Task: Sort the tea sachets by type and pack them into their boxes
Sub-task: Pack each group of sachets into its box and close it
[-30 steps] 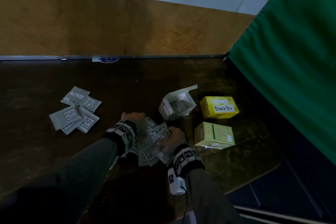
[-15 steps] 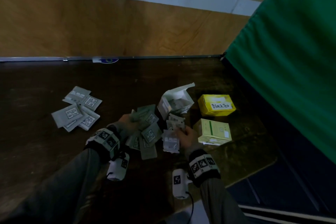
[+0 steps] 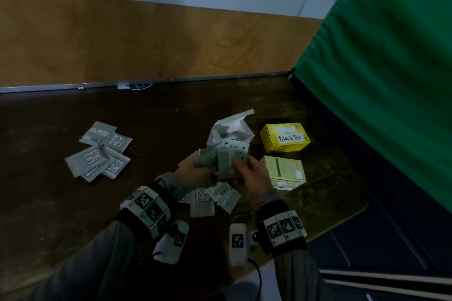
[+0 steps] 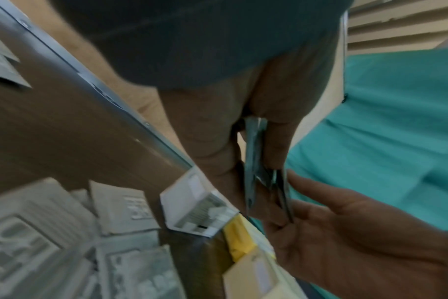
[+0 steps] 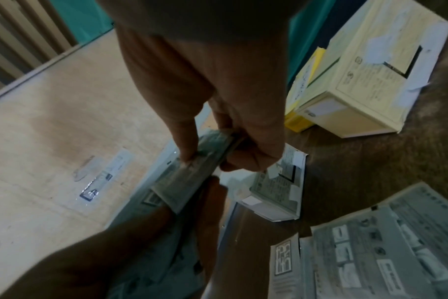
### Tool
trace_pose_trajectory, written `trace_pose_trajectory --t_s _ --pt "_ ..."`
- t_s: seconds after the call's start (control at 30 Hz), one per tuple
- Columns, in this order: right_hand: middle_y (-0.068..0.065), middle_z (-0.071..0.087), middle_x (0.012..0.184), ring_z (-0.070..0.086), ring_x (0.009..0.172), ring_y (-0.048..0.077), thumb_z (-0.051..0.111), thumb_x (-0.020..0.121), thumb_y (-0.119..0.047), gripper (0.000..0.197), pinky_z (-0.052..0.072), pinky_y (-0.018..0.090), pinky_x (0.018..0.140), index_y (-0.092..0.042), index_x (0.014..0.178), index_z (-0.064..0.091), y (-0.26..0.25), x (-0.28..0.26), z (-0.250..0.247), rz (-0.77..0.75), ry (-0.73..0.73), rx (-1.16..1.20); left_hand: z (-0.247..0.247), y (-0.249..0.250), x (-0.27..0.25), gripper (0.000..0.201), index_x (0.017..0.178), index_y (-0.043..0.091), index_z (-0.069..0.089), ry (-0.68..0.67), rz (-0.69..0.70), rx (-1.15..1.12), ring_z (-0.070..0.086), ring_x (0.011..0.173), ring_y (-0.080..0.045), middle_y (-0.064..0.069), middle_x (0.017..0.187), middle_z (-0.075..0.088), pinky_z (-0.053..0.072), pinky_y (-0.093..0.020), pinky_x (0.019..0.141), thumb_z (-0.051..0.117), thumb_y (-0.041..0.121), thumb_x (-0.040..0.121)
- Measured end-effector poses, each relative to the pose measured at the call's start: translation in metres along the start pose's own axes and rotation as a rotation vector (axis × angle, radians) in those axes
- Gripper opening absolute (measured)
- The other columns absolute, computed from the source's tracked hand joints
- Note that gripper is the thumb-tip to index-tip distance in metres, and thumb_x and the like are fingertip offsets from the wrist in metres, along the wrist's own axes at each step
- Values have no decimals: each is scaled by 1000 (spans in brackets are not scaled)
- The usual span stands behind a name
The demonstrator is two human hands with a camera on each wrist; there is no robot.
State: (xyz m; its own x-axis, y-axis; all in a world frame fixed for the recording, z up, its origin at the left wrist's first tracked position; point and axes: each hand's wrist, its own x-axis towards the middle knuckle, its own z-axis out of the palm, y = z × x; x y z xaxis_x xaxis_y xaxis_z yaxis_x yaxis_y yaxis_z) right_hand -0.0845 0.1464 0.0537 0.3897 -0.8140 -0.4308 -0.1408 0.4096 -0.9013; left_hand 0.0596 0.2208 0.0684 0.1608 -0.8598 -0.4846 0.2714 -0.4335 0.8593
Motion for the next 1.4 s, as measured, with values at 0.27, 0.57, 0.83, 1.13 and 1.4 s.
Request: trace_pose_trajectory --t_s 0.27,0.57,0.83,1.13,1.4 --pt "20 61 122 58 113 37 62 82 -19 43 55 48 85 -5 122 56 -6 -21 -21 -14 -47 127 20 13 -12 37 119 14 49 -215 -70 -135 62 70 -18 -9 90 61 53 -24 49 35 40 97" --pt "20 65 110 61 104 35 64 85 -8 16 55 49 85 -10 101 63 -14 -46 -38 -96 -18 -95 20 18 -3 49 112 9 53 -136 -148 -179 64 65 -18 -8 77 67 53 -27 56 28 48 97" --pt "5 69 99 66 92 21 69 83 -16 21 57 27 69 -17 103 64 -8 -50 -28 -260 87 -266 38 0 -18 27 105 15 57 -356 -57 17 67 83 -19 -8 95 66 58 -35 74 55 -3 85" --pt "5 66 85 63 77 7 76 69 4 23 50 13 65 -14 65 63 -16 -61 -33 -517 247 -241 37 1 -9 47 123 14 50 -197 -123 -125 62 84 -23 -14 111 59 51 -34 65 39 48 93" --pt "-5 55 114 52 105 -5 82 62 -4 23 46 8 85 -12 83 75 1 -58 -28 -609 21 -605 36 -4 -1 42 120 9 55 -174 -2 -232 64 91 -27 -13 104 63 55 -37 68 66 11 79"
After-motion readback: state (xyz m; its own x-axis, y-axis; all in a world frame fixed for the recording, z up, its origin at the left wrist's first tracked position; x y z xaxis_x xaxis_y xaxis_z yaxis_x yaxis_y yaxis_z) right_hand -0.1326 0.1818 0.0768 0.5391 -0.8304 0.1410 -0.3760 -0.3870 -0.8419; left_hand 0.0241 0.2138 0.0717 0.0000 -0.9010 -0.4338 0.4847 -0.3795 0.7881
